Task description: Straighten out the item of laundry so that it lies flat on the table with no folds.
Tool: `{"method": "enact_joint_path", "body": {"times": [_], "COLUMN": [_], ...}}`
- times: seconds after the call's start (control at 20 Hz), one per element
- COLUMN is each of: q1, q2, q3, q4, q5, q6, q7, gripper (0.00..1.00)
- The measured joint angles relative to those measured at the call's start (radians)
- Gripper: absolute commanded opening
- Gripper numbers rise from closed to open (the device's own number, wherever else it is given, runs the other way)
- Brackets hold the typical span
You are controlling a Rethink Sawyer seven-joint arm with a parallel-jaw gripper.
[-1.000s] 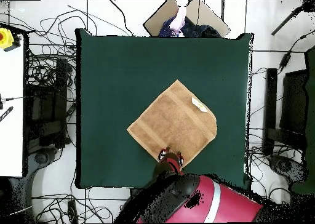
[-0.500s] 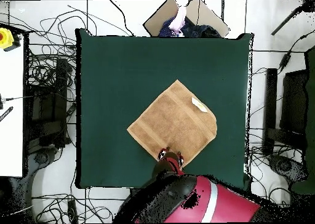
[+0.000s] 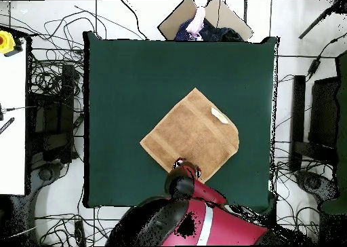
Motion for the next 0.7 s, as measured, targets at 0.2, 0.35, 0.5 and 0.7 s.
{"method": "enact_joint_path", "body": {"times": [0.2,0.35,0.5,0.7], "q1": [-0.005,-0.03,-0.029,0.005], "q2": [0.0,0.0,-0.001,-0.004], "q3": [0.008,0.021,0.021,0.01], "q4": [-0.01,-0.011,-0.011,-0.019], "q5": [0.012,0.009,0.01,0.048], "q6": [0.001,0.001,0.001,0.019], "q7": [0.0,0.0,0.0,0.0], "gripper": [1.0,1.0,1.0,1.0]}}
